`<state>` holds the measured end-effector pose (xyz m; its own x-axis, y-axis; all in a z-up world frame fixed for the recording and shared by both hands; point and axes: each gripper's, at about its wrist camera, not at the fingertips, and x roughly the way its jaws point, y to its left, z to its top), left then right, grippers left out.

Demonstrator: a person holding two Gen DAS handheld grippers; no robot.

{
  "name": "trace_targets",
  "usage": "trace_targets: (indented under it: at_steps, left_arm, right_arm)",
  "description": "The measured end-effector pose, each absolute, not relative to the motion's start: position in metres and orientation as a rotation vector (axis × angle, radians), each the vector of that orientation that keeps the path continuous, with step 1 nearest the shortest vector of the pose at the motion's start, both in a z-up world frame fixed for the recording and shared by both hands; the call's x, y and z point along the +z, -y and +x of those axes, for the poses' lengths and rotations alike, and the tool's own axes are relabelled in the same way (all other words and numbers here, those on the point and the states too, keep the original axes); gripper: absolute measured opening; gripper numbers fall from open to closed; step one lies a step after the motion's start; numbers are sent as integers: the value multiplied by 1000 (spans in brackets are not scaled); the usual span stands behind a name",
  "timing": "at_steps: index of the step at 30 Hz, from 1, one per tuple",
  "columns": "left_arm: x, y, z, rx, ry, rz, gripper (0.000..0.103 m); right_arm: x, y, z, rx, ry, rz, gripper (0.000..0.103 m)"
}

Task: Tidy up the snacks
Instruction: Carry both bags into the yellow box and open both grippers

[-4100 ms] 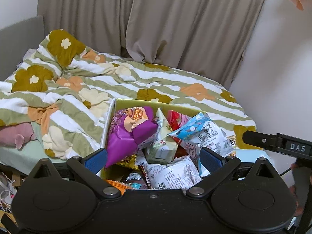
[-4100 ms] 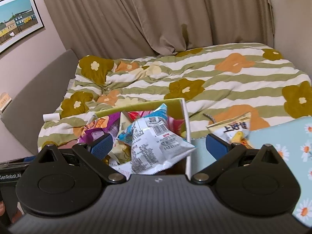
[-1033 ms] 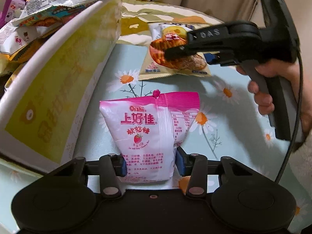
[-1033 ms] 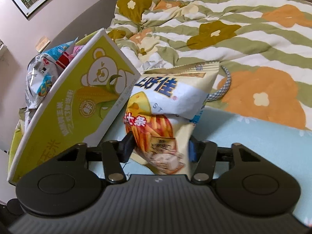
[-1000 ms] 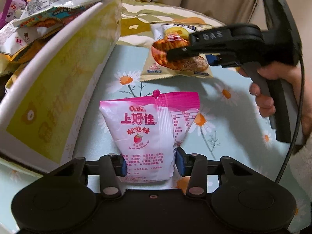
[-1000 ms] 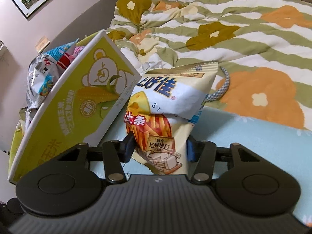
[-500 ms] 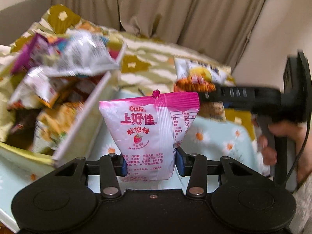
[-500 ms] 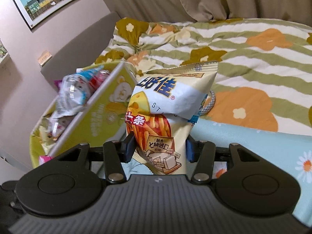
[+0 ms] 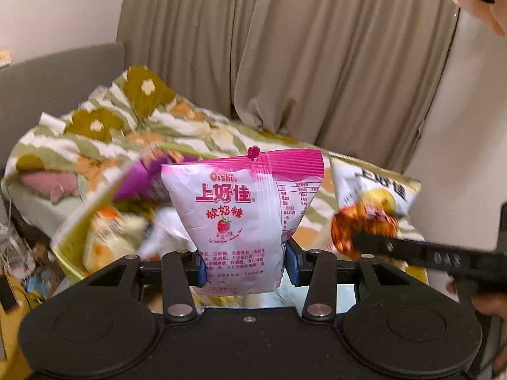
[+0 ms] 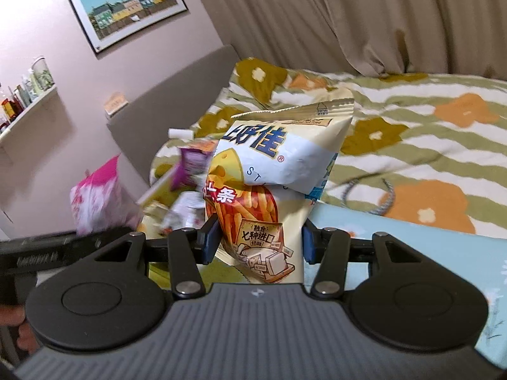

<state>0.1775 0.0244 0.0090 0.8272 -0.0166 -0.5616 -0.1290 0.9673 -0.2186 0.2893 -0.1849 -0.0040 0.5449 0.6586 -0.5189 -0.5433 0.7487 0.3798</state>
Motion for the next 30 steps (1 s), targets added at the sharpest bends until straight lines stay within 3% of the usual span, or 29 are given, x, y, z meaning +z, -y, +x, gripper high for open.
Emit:
trace_targets:
  at_steps: [17,20,22,30]
  left_arm:
    - [6,-144,258,-131,-682,-161,50]
    - [-5,-150,275,-176,-731,-142,65]
    - [-12,-155,280,-188,-753,-145,93]
    - [-16,-171,249,-170,-747,-163,97]
  right_arm:
    - [1,44,253,533,-686,205,65]
    - [-7,32,247,470,-709,218,65]
    - [-12,23,243,435,-727,221,65]
    - [-26,0,233,380,-787,191,65]
